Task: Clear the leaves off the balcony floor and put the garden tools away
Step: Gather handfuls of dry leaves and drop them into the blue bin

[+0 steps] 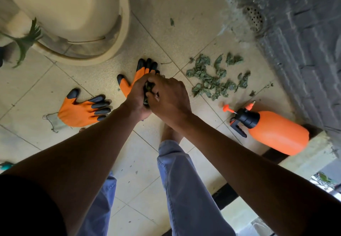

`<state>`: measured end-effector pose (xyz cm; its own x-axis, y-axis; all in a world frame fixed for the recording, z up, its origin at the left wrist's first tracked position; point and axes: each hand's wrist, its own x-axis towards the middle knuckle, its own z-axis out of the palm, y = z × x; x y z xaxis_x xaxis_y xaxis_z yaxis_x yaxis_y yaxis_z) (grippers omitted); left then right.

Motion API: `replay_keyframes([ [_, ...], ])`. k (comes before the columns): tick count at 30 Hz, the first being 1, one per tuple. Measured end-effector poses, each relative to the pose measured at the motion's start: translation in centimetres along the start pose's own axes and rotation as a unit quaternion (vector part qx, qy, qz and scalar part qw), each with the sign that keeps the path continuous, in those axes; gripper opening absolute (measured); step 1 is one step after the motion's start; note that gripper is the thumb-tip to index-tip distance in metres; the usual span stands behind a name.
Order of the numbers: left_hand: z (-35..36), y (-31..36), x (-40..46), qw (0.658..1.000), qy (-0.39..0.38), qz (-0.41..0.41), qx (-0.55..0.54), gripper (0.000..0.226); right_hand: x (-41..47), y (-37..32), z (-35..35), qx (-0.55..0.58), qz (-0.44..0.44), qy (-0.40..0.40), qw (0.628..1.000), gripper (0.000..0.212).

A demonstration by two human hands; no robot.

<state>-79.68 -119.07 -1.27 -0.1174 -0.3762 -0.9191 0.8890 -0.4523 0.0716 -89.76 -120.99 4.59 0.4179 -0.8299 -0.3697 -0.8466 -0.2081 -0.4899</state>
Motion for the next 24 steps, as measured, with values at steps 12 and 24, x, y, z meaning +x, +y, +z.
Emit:
replay_keyframes([
  [12, 1.3, -0.5, -0.3, 0.991, 0.010, -0.076, 0.105, 0.003, -3.2, 5.2, -1.4, 0.187, 0.120, 0.167, 0.961, 0.028],
  [24, 0.0, -1.0, 0.6, 0.994, -0.043, -0.098, 0.021, 0.014, -2.9, 7.0, 3.4, 0.521, 0.358, -0.112, 0.767, 0.063],
])
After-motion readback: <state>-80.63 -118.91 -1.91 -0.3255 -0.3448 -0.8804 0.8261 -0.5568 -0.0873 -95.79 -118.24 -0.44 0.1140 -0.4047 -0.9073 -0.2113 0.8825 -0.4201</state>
